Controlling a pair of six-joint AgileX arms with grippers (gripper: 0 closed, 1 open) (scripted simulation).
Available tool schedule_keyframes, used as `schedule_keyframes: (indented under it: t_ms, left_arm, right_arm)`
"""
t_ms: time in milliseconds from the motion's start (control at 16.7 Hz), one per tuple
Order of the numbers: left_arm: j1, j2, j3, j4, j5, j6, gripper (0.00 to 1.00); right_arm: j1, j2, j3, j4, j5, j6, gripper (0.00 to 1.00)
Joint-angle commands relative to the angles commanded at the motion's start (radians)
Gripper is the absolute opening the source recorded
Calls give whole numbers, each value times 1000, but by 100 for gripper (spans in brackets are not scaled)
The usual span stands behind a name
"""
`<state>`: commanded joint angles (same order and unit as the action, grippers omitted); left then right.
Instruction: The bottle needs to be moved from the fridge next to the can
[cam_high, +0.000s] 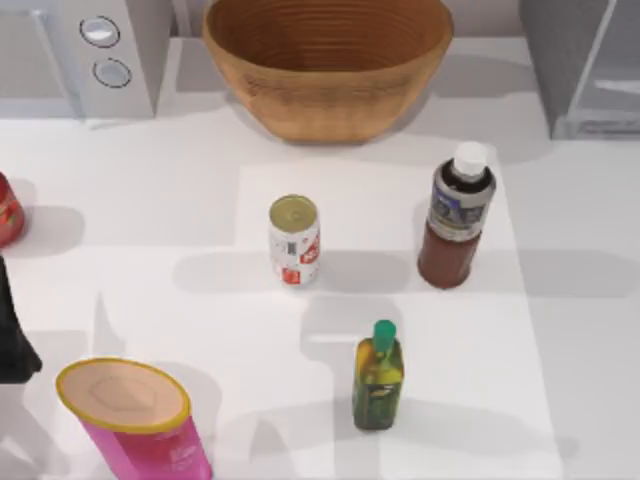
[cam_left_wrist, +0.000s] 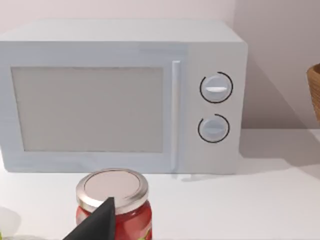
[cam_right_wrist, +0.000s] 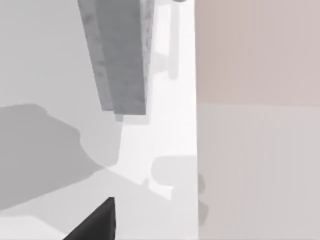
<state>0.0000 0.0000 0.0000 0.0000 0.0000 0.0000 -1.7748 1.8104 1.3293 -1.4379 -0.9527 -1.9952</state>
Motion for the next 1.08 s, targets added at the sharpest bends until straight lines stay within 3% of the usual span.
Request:
schedule_keyframes:
  t_ms: [300, 840, 1080]
  left_arm:
    - [0, 0, 0, 0, 0, 0, 100]
    - [0, 0, 0, 0, 0, 0, 100]
    - [0, 0, 0, 0, 0, 0, 100]
  right_arm:
    - [205, 14, 25, 242, -1, 248, 100]
    - [667, 30, 11, 911, 104, 1011, 100]
    - [798, 21, -21, 1098, 171, 1265, 100]
